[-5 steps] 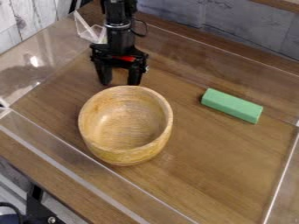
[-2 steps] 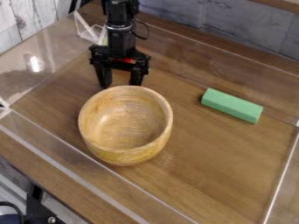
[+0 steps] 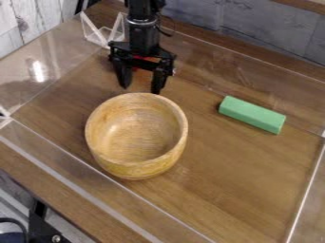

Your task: Move the red fruit to the right

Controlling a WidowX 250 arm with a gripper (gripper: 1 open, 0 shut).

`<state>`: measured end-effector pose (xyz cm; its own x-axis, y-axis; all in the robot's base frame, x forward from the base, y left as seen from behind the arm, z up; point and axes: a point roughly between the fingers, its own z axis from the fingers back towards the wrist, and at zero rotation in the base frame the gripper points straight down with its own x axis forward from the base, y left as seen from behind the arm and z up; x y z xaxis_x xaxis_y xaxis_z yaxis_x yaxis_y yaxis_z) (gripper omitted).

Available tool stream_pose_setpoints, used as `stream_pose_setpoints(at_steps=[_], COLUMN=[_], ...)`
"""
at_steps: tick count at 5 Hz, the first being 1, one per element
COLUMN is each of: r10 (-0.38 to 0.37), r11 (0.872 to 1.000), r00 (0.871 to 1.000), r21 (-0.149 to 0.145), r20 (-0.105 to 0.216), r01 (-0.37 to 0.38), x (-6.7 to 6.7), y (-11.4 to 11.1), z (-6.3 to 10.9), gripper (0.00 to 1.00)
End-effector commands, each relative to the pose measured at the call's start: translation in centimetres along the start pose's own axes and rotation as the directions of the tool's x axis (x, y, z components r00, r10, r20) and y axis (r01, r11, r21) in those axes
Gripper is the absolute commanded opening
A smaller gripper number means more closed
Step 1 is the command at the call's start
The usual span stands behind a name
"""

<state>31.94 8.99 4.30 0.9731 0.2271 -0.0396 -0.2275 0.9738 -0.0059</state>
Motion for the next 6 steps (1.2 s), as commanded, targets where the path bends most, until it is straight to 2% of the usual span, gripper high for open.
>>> stream_pose_setpoints(at_steps=[1, 2, 3, 5, 6], r10=[-0.035, -0.038, -0.04, -0.15, -0.124], r11=[0.999, 0.999, 0.998, 0.985, 0.987], r00=[0.997, 0.997, 0.996, 0.985, 0.989], r21=[0.018, 0.035, 0.059, 0.099, 0.116], r20=[0.076, 0.07, 0.079, 0.083, 0.084], r01=[0.033, 0.036, 0.035, 0.142, 0.114], x=[0.4, -0.3, -1.1, -1.4, -1.1], y=[-1.3, -2.4, -3.5, -2.1, -2.2], z=[2.9, 2.5, 2.8, 3.3, 3.3], gripper=[1.0, 1.0, 1.0, 1.0, 1.0])
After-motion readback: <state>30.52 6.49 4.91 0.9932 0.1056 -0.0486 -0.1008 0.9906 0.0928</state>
